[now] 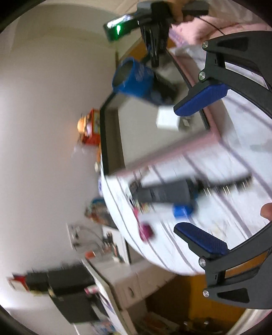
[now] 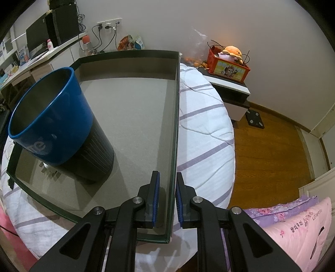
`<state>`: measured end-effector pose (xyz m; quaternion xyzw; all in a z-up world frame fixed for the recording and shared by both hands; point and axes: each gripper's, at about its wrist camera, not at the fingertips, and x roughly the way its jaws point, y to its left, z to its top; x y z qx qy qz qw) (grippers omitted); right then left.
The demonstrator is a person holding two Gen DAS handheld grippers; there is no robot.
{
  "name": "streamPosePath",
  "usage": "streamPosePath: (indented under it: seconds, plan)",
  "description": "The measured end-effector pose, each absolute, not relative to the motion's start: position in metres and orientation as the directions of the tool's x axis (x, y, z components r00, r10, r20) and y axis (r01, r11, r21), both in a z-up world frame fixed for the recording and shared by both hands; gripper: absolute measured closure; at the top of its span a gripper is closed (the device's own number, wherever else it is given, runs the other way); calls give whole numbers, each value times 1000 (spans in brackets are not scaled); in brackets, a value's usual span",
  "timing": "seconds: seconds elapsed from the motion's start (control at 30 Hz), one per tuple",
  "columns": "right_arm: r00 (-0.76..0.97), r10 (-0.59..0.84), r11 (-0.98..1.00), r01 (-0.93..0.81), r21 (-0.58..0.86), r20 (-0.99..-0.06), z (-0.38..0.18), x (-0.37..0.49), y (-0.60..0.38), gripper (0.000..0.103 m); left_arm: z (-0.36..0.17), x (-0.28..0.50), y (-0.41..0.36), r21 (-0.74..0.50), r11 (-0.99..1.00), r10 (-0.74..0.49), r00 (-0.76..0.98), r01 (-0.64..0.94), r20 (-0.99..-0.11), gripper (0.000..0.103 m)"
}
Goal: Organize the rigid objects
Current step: 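Carry the white charger into the pink box and release it with the left gripper, then move the left gripper to the keys and grasp the key ring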
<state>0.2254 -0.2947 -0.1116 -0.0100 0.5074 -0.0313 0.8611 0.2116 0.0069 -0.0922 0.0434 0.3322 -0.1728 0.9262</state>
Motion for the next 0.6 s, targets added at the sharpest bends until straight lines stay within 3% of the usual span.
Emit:
streamPosePath:
  seconds: [0.23,0.6]
  plan:
    - [478,-69,998,46,-53,-876,-112,226,-295,88,-119,213,43,-24,971,-189,703,238,-686,1]
    - [464,-82,997,49,-67,-882,-111,229,-292,88,-164,210,16,-9,957,-194,620,289,-760,1]
